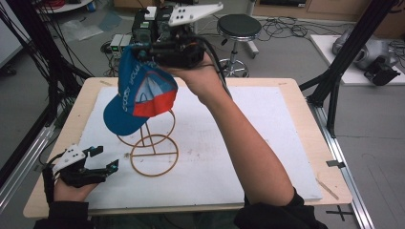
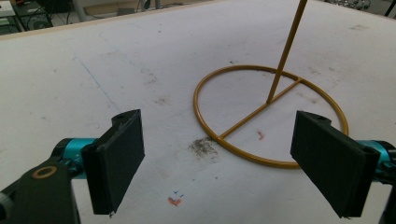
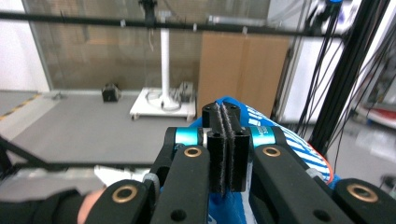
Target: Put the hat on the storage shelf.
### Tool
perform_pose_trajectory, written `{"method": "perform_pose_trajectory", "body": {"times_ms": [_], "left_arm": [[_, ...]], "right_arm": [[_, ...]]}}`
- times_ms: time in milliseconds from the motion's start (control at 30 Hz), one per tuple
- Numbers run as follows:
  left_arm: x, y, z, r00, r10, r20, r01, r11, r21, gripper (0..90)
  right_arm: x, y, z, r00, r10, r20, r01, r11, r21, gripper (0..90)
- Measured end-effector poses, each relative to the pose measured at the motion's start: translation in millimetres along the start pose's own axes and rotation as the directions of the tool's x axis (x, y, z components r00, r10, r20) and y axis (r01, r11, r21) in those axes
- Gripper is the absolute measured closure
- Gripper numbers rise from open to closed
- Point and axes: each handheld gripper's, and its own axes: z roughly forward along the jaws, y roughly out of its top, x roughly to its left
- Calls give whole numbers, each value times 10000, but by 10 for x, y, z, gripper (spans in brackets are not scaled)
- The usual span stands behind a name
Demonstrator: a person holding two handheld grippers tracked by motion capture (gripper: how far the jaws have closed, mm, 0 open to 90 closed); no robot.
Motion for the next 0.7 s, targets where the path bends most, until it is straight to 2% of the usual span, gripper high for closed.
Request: {"method": "perform_pose_trajectory", "body": {"times_ms": [33,67,100,167,200,233,300,333,367,433,500,600,700], "left_arm": [[0,0,0,10000,12,1,-12,10000,6,177],[-1,0,-1,10000,7,5,-7,10000,-4,177],[-3,1,0,10000,-23,1,23,10000,-30,177],[-3,2,1,10000,-37,3,37,10000,-45,176],[-3,2,2,10000,-15,1,15,10000,-24,176],[-2,2,4,10000,14,8,-14,10000,-1,177],[1,-1,3,10000,0,-2,0,10000,13,177],[2,-4,4,10000,-11,-7,11,10000,14,177],[2,-4,4,10000,-11,-7,11,10000,14,177],[-2,-7,5,10000,-33,-8,33,10000,10,177],[-1,-8,7,10000,-18,-3,18,10000,23,177],[-3,-12,16,10000,-22,21,22,10000,58,176],[-5,-15,18,10000,-38,25,38,10000,62,176]], "right_arm": [[0,0,0,10000,0,0,0,10000,0,894],[-11,-140,47,9998,142,-105,-140,9996,235,895],[-11,-140,47,9998,142,-105,-140,9996,235,895],[-9,-357,106,9989,385,-263,-368,9974,612,894],[-9,-357,106,9989,385,-263,-368,9974,612,894],[5,-502,145,9977,581,-338,-547,9941,941,894],[11,-572,167,9978,546,-384,-502,9929,1081,894],[30,-686,213,9974,564,-441,-492,9874,1502,893],[30,-686,213,9974,564,-441,-492,9874,1502,893],[49,-807,240,9972,611,-442,-523,9825,1790,892],[51,-834,224,9974,579,-419,-502,9846,1672,890],[57,-869,218,9986,475,-241,-421,9811,1887,842],[49,-878,172,9990,449,-56,-430,9811,1888,832]]}}
